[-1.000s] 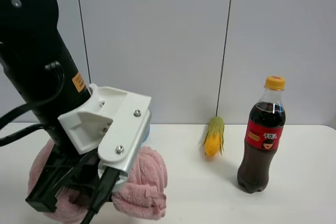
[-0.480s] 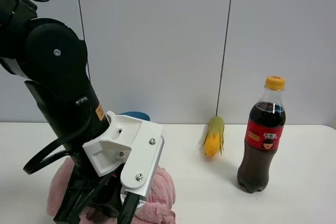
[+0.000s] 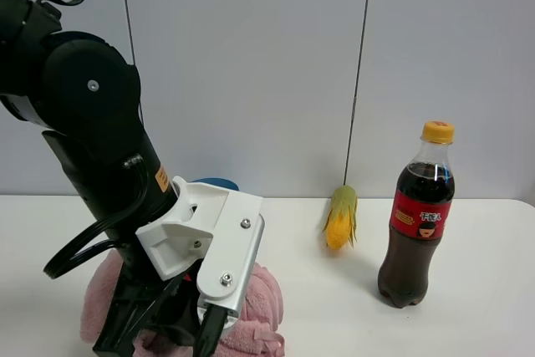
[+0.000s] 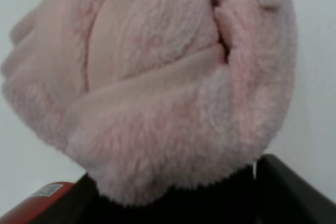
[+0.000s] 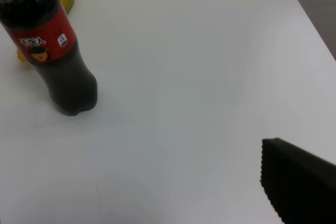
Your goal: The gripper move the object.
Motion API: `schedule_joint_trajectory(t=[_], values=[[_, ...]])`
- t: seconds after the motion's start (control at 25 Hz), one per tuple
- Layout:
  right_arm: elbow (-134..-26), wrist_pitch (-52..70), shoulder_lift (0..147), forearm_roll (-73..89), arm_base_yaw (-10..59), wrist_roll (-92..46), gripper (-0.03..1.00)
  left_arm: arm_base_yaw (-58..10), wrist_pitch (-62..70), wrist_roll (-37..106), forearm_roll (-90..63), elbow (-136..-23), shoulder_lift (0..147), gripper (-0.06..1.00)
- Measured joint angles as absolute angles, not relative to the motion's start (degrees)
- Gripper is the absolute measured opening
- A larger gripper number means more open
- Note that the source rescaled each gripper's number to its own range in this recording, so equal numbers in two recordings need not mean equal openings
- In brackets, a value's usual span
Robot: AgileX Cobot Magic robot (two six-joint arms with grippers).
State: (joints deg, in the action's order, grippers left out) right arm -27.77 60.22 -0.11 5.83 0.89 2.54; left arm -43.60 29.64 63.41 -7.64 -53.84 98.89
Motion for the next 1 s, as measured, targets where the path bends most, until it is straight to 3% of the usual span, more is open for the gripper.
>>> schedule_joint_trajectory(t=[0.08,0.24,0.44,0.76,1.0], values=[[-27.8,60.2,-0.1,5.8,0.9,2.5,1.00,-43.6,29.6,63.4,-7.6,-53.8,98.9,0.21],[-27.8,60.2,-0.1,5.8,0.9,2.5,1.00,-43.6,29.3,63.5,-7.6,-53.8,98.9,0.27],[-27.8,60.2,-0.1,5.8,0.9,2.5,1.00,-43.6,28.0,63.6,-7.6,-53.8,98.9,0.47],[-27.8,60.2,-0.1,5.8,0.9,2.5,1.00,-43.6,28.4,62.1,-7.6,-54.3,97.2,0.49],[-27.8,60.2,-0.1,5.8,0.9,2.5,1.00,-42.7,39.8,48.1,-6.8,-63.3,91.3,0.49]])
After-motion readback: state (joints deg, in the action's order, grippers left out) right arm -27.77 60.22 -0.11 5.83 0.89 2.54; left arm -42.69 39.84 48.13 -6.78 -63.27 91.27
